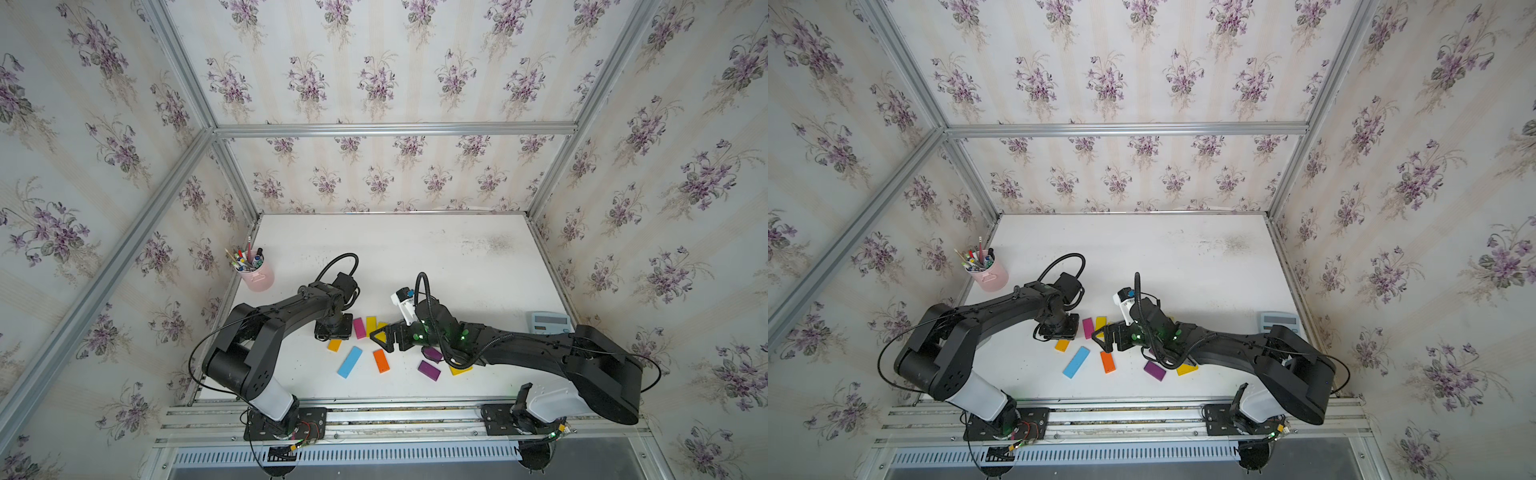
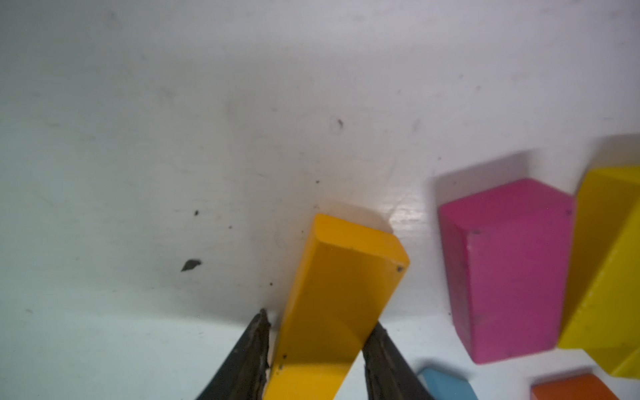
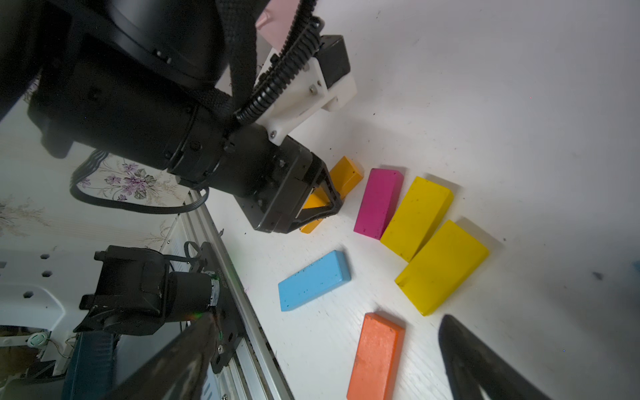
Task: Assemble the letter t with building blocks
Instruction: Pick up the building block from the center of the board.
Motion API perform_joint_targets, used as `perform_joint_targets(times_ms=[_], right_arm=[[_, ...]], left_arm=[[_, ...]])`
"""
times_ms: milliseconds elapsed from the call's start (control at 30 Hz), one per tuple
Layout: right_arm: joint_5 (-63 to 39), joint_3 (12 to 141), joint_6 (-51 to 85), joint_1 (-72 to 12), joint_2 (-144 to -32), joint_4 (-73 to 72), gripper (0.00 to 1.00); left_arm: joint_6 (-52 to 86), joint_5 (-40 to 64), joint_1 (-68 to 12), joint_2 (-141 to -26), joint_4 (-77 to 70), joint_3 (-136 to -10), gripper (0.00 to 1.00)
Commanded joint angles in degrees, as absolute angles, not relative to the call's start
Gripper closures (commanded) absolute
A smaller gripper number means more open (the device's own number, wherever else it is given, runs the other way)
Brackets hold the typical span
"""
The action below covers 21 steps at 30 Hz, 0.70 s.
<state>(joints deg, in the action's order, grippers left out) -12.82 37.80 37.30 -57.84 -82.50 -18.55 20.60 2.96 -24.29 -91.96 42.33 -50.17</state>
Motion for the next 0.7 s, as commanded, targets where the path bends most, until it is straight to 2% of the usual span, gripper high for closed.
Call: perform_joint_targets(times_ms=[0, 233, 667], right_arm=[[-12.83, 37.99, 37.0, -57.88, -82.44, -20.13, 0.0], [-13.27, 38.4, 36.51, -57.88, -82.84, -19.86, 0.0], [-16.09, 41.77, 31.87, -53.95, -83.42, -16.12, 0.0]], left_arm=[[20.7, 3.52, -24.27, -91.83, 42.48, -50.07, 0.61], [21.12, 4.43, -24.26, -91.34, 42.38, -50.0, 0.74], [19.91, 3.54, -23.01, -90.07, 46.18, -55.87, 0.73]])
